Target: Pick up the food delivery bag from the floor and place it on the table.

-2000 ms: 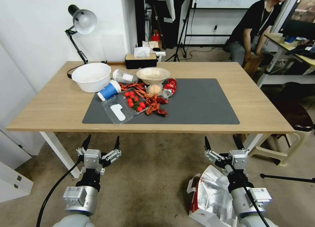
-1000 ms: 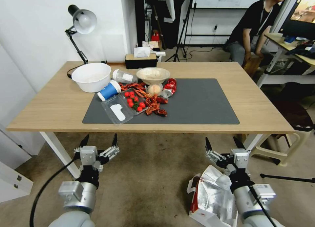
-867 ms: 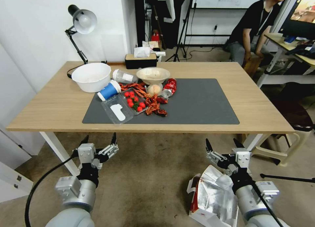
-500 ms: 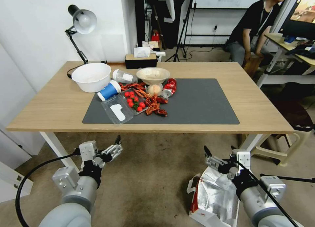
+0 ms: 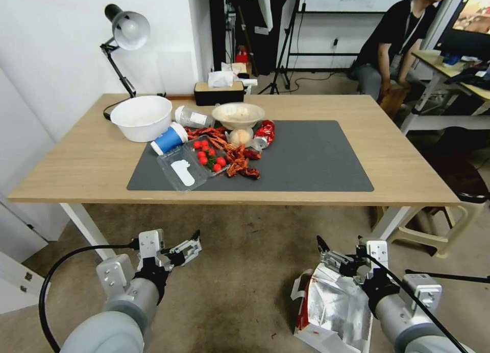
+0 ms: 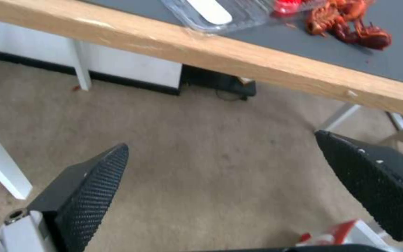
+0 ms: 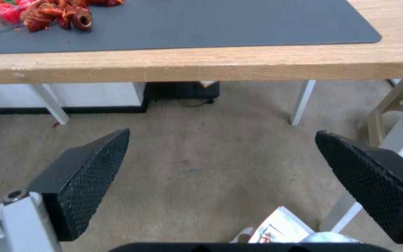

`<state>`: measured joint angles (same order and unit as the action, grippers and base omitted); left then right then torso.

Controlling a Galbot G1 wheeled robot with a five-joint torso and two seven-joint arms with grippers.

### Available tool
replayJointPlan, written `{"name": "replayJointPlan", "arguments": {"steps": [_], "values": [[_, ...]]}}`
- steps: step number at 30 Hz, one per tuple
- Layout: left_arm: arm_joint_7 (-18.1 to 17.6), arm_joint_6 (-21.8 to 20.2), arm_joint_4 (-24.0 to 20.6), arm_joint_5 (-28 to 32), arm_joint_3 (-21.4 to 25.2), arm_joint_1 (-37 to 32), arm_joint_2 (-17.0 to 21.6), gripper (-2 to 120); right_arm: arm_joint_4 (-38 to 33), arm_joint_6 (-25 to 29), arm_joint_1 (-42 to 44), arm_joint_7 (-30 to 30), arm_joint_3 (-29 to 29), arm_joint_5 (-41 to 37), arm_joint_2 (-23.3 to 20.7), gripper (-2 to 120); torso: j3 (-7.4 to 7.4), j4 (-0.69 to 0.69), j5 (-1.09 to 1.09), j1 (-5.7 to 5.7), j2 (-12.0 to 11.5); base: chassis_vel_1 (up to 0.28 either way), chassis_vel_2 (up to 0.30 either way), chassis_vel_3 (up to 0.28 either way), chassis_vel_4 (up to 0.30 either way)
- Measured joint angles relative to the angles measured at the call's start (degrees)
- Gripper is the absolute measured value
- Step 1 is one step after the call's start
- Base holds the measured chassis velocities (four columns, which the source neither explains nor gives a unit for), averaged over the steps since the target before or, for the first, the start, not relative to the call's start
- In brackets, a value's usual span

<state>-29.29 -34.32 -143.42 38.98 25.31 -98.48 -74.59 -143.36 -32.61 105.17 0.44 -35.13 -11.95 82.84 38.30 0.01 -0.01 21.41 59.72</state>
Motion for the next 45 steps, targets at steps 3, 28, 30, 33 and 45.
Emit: {"name": "replayJointPlan", "arguments": {"steps": [3,28,30,33,45], "values": [[0.24,0.6,0.03,-0.51,0.07,-0.2,0.02,100,0.01,0.06,0.02,0.0,0.0,0.02,0.0,100,-0.47,-0.01,0.01,-0.33,-0.81,0.0,0.0,0.0,0.0],[3.48,5.0,0.17,-5.19,0.46,0.31,-0.05,100,0.11,3.36,-0.35,0.01,-0.08,-0.67,-0.92,100,-4.28,-0.01,0.01,-3.31,-7.59,0.0,0.0,0.0,0.0],[4.09,6.29,0.17,-6.15,0.36,0.51,0.23,100,0.11,4.19,-0.54,0.63,-0.33,-1.48,-1.07,100,-4.82,-0.01,0.01,-3.66,-8.48,0.0,0.0,0.0,0.0],[4.39,6.98,0.17,-6.77,0.27,0.62,0.32,100,0.11,4.51,-0.62,0.91,-0.45,-1.89,-1.07,100,-5.17,-0.01,0.01,-3.9,-9.09,0.0,0.0,0.0,0.0],[4.84,7.76,0.18,-7.7,-0.04,0.83,0.44,100,0.11,4.79,-0.68,1.31,-0.65,-2.01,-0.99,100,-7.11,-0.01,0.01,-5.38,-12.5,0.0,0.0,0.0,0.0]]}}
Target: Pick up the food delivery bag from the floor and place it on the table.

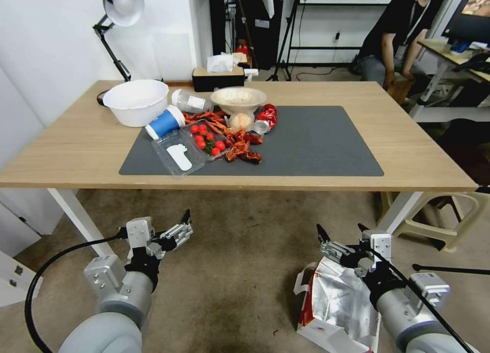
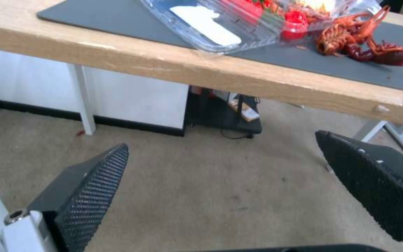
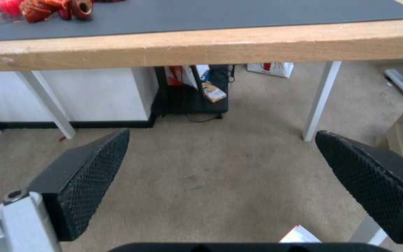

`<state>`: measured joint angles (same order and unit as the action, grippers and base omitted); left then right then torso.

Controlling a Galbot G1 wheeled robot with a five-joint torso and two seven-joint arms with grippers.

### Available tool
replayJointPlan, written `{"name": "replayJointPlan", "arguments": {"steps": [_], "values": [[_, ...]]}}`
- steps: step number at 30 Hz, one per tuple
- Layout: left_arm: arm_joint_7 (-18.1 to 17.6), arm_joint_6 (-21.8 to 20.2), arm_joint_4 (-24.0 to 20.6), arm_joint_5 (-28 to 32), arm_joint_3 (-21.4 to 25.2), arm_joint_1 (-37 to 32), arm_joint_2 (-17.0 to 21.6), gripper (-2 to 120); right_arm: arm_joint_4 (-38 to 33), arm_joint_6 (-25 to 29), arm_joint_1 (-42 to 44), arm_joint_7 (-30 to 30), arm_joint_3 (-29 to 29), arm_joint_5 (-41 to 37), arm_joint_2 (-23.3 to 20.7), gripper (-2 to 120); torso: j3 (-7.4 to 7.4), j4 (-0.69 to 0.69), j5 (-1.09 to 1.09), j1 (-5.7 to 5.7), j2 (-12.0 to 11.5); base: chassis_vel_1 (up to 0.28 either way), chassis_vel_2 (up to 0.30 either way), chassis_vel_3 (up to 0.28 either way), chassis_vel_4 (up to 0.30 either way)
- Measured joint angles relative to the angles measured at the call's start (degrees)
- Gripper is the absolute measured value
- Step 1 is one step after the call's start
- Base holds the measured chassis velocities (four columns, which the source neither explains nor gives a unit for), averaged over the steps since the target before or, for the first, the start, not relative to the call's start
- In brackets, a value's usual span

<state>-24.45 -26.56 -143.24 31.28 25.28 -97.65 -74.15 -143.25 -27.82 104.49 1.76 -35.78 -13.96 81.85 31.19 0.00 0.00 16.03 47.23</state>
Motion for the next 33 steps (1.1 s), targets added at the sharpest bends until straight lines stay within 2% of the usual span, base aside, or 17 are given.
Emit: {"name": "replayJointPlan", "arguments": {"steps": [33], "values": [[-0.13,0.77,0.0,-0.66,0.2,-1.18,-0.2,100,0.01,0.63,0.71,0.49,0.12,1.19,-0.39,100,-4.73,0.0,0.0,-3.31,-8.02,0.0,0.0,0.0,0.0]]}}
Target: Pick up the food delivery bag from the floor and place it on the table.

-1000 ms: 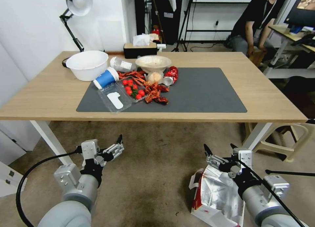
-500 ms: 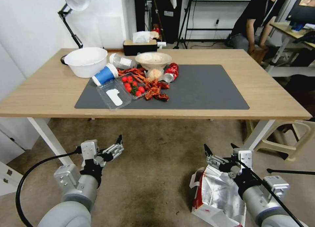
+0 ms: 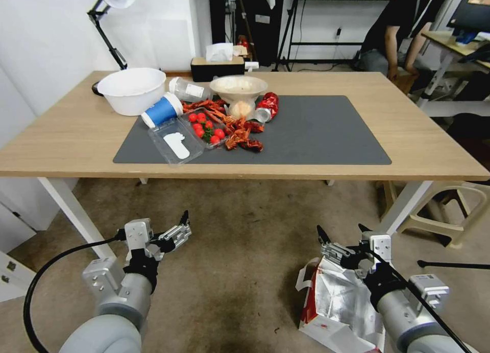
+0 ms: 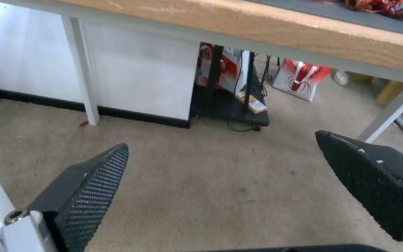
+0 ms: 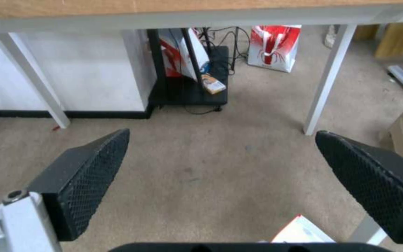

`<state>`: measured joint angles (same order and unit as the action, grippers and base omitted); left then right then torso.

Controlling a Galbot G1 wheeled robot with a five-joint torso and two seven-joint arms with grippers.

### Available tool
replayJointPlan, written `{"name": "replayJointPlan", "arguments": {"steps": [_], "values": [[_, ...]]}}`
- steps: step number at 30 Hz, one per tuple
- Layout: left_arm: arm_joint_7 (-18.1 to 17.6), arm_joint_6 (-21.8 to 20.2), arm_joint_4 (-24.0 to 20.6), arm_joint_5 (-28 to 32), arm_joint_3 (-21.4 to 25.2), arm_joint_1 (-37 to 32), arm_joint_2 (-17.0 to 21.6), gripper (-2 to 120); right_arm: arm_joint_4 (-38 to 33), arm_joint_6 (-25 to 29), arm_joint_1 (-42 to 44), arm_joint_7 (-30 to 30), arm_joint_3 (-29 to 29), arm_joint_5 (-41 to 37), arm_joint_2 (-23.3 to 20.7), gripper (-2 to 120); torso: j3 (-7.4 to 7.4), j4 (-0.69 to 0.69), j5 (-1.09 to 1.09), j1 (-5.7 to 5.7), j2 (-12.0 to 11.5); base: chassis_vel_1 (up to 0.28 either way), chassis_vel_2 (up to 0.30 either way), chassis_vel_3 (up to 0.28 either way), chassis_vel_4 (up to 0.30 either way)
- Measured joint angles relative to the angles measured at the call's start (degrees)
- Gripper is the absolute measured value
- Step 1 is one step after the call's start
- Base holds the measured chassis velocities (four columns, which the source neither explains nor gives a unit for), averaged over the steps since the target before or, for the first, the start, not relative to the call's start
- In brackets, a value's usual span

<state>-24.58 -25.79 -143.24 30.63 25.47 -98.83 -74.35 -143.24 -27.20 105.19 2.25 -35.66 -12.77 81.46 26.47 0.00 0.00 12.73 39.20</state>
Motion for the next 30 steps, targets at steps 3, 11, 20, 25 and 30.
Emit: {"name": "replayJointPlan", "arguments": {"steps": [3,11,20,25,30], "values": [[-0.01,0.08,0.0,-0.01,0.01,-0.09,0.03,100,0.0,0.0,0.05,0.14,0.0,0.15,-0.11,100,-0.35,0.0,0.0,-0.25,-0.61,0.0,0.0,0.0,0.0],[0.04,-0.08,0.0,-0.01,0.08,-0.24,0.09,100,0.0,0.0,0.05,0.21,-0.02,0.18,-0.19,100,-0.7,0.0,0.0,-0.54,-1.25,0.0,0.0,0.0,0.0],[0.07,0.0,0.0,-0.02,0.06,-0.27,0.1,100,0.0,-0.03,-0.05,0.26,0.12,0.41,0.22,100,-1.75,0.0,0.0,-1.2,-2.99,0.0,0.0,0.0,0.0],[-0.11,0.18,0.0,0.04,0.26,0.21,0.4,100,0.0,-0.05,-0.08,0.32,0.16,0.56,0.04,100,-2.63,0.0,0.0,-1.75,-4.4,0.0,0.0,0.0,0.0],[-0.12,0.3,0.0,0.13,0.36,0.39,0.41,100,0.0,-0.06,-0.15,0.42,0.2,0.9,-0.02,100,-3.82,0.0,0.0,-2.43,-6.26,0.0,0.0,0.0,0.0]]}}
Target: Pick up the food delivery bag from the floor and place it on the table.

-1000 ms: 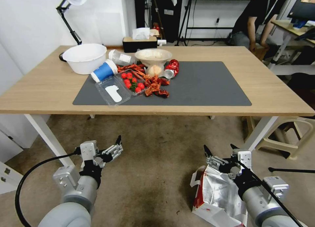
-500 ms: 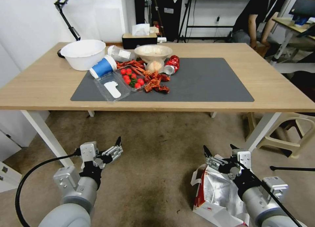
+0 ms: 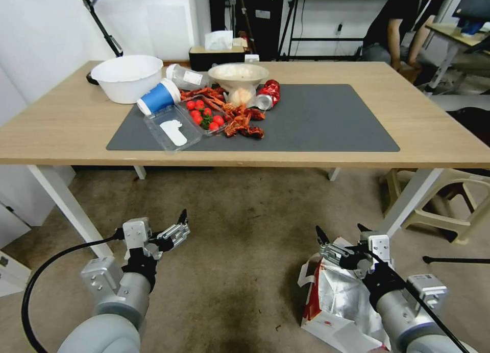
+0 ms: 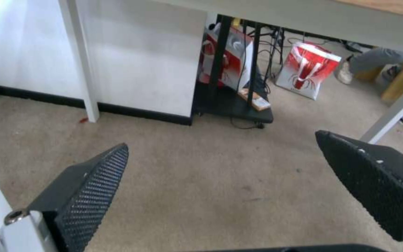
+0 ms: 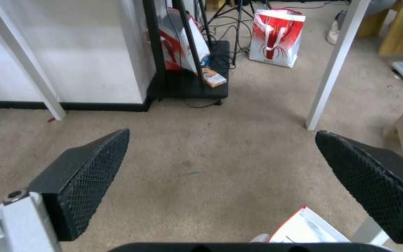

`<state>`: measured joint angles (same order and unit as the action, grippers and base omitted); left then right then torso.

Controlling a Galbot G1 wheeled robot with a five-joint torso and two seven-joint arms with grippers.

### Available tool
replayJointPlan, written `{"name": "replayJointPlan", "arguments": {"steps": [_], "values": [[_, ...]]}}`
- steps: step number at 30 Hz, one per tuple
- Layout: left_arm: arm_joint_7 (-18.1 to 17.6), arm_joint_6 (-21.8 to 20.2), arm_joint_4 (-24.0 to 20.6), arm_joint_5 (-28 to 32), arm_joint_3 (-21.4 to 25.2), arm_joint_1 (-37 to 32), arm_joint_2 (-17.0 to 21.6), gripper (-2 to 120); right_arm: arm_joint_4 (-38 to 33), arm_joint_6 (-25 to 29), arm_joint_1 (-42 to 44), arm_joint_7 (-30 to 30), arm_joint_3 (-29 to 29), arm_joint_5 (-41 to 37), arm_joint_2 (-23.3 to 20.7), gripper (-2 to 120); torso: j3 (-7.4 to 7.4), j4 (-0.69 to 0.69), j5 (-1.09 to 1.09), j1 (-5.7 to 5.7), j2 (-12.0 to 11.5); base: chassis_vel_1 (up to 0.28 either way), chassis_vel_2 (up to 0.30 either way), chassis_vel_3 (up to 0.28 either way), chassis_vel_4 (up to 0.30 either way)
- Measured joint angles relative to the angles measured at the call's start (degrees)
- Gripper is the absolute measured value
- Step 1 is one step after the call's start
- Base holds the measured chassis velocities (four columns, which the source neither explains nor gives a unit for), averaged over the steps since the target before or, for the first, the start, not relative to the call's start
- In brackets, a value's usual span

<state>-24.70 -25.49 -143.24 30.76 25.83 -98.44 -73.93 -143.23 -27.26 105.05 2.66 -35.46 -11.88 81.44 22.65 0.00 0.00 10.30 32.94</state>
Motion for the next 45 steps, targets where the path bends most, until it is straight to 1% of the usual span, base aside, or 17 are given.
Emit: {"name": "replayJointPlan", "arguments": {"steps": [2,6,7,9,10,13,24,26,28,32,37,40,45], "values": [[0.02,0.02,0.0,0.0,-0.01,0.02,-0.03,100,0.0,-0.01,-0.04,0.02,0.02,0.04,0.03,100,-0.2,0.0,0.0,-0.12,-0.33,0.0,0.0,0.0,0.0],[0.07,0.06,0.06,0.01,-0.17,0.17,-0.13,100,0.0,-0.01,-0.21,0.03,0.04,0.16,0.1,100,-1.16,0.0,0.0,-0.71,-1.87,0.0,0.0,0.0,0.0],[0.07,0.06,0.06,0.01,-0.17,0.17,-0.13,100,0.0,-0.01,-0.21,0.03,0.04,0.16,0.1,100,-1.16,0.0,0.0,-0.71,-1.87,0.0,0.0,0.0,0.0],[0.02,0.11,0.19,0.01,-0.25,0.3,-0.12,100,0.0,-0.01,-0.27,0.05,0.05,0.21,0.22,100,-1.83,0.0,0.0,-1.11,-2.93,0.0,0.0,0.0,0.0],[0.02,0.11,0.19,0.01,-0.25,0.3,-0.12,100,0.0,-0.01,-0.27,0.05,0.05,0.21,0.22,100,-1.83,0.0,0.0,-1.11,-2.93,0.0,0.0,0.0,0.0],[-0.22,0.04,0.22,0.12,-0.17,0.59,0.02,100,0.0,0.01,-0.44,0.07,0.1,0.38,0.3,100,-2.63,0.0,0.0,-1.66,-4.29,0.0,0.0,0.0,0.0],[-0.1,-0.01,0.23,0.09,-0.22,0.51,-0.15,100,0.01,0.0,-0.56,0.1,0.1,0.41,0.36,100,-4.07,0.0,0.0,-2.46,-6.53,0.0,0.0,0.0,0.0],[0.01,0.08,0.28,0.01,-0.27,0.44,-0.2,100,0.01,0.0,-0.53,0.11,0.07,0.41,0.37,100,-4.57,0.0,0.0,-2.74,-7.31,0.0,0.0,0.0,0.0],[0.03,0.1,0.28,0.01,-0.27,0.42,-0.2,100,0.02,0.0,-0.51,0.11,0.07,0.4,0.38,100,-4.7,0.0,0.0,-2.8,-7.5,0.0,0.0,0.0,0.0],[0.09,0.18,0.12,0.09,-0.27,0.37,-0.28,100,0.02,0.02,-0.44,0.11,0.06,0.39,0.4,100,-5.54,0.0,0.0,-3.22,-8.76,0.0,0.0,0.0,0.0],[0.1,0.4,0.1,0.06,-0.27,0.15,-0.34,100,0.01,0.03,-0.35,0.11,0.04,0.38,0.39,100,-6.12,0.0,0.0,-3.52,-9.64,0.0,0.0,0.0,0.0],[0.12,0.55,0.08,-0.02,-0.27,-0.01,-0.32,100,0.01,0.05,-0.25,0.12,0.03,0.4,0.5,100,-6.73,0.0,0.0,-3.83,-10.55,0.0,0.0,0.0,0.0],[0.12,0.54,0.07,-0.05,-0.23,0.0,-0.27,100,0.0,0.08,-0.17,0.14,0.04,0.46,0.58,100,-7.28,0.0,0.0,-4.12,-11.41,0.0,0.0,0.0,0.0]]}}
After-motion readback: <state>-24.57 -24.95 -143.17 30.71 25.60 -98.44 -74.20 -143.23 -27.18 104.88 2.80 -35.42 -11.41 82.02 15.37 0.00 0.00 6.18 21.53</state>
